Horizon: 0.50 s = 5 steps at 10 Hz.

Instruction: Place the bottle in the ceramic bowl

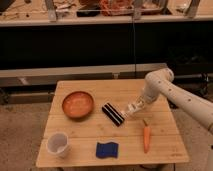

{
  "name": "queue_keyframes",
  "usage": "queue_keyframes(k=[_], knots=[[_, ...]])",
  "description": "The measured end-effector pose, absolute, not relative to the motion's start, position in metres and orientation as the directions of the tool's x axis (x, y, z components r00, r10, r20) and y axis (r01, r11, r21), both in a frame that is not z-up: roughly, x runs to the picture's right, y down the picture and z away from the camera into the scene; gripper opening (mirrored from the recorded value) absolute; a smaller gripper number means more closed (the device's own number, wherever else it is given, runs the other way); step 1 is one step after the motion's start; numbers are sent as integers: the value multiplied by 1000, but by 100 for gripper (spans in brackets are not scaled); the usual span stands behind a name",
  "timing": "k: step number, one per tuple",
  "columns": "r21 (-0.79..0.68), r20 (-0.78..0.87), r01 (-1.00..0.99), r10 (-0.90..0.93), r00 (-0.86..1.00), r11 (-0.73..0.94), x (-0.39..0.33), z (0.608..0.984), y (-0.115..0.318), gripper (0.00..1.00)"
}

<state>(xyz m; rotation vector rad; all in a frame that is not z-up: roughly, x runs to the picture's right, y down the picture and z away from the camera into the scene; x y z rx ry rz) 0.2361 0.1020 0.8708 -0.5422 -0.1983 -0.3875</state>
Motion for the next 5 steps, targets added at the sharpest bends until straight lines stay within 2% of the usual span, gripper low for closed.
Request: queue_keyframes(k=[2,3,5], knots=[[-464,288,408,-302,909,786,240,882,111,73],[-463,290,412,-305,907,785,243,888,117,78],[-457,302,430,-319,898,778,235,890,118,80]])
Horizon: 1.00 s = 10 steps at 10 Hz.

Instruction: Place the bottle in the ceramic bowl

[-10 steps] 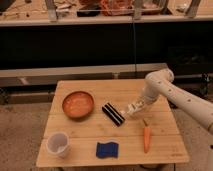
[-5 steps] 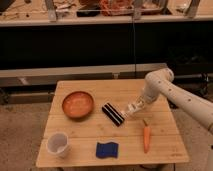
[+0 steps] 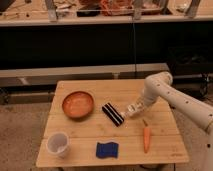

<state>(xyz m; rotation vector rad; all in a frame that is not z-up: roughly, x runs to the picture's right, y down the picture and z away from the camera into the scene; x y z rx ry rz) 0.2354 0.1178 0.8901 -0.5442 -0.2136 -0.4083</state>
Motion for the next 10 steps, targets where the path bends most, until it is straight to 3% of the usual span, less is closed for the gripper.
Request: queue_keyframes(k=[2,6,7,10], knots=[[-453,304,433,-322,897,779,224,880,109,74],[-454,314,440,-323,893,774,223,886,109,49],[-456,323,442,-319,891,773,225,890,111,50],[-468,347,446,-306,887,763,223,897,118,76]])
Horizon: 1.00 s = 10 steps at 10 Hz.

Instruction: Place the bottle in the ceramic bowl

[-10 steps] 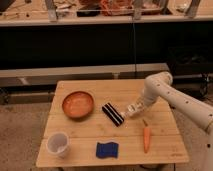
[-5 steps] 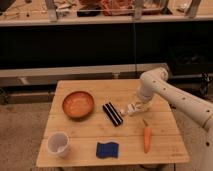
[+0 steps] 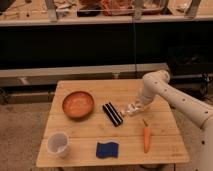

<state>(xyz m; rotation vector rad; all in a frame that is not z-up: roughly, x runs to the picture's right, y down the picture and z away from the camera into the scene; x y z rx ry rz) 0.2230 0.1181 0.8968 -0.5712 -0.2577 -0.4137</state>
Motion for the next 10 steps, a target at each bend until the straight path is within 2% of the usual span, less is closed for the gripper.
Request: queue_keyframes(k=[1,2,3,4,6,7,10], knots=[[-470,346,446,-306,887,762,225,898,119,80],[-464,342,441,-304,889,768,227,898,118,79],[-459,339,434,-299,892,775,229,895,116,71],[-458,343,439,-302,890,773,228,894,115,59],[-459,351,449,-307,884,767,226,898,116,50],[-460,355,449,-305,884,766,226,903,120,53],[-460,360,451,-304,882,765,228,910,124,79]])
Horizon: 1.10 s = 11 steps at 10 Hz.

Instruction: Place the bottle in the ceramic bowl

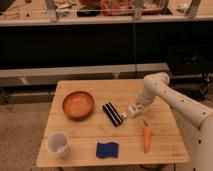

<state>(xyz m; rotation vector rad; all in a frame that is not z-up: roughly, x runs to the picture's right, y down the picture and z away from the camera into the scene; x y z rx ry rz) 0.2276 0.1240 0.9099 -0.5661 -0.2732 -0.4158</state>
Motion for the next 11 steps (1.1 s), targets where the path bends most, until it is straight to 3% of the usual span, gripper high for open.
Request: queue_keyframes(k=[2,4,5,6,8,9,11], knots=[[-454,354,446,-303,885,771,227,901,121,77],[-453,353,445,-304,885,773,228,896,118,58],[-453,357,449,-305,883,770,228,901,120,56],[-453,360,452,-306,881,769,229,907,124,59],[-454,367,456,-306,879,766,225,915,130,76],[-451,368,457,-307,878,766,225,914,129,79],[-443,357,451,-309,882,775,228,902,124,69]])
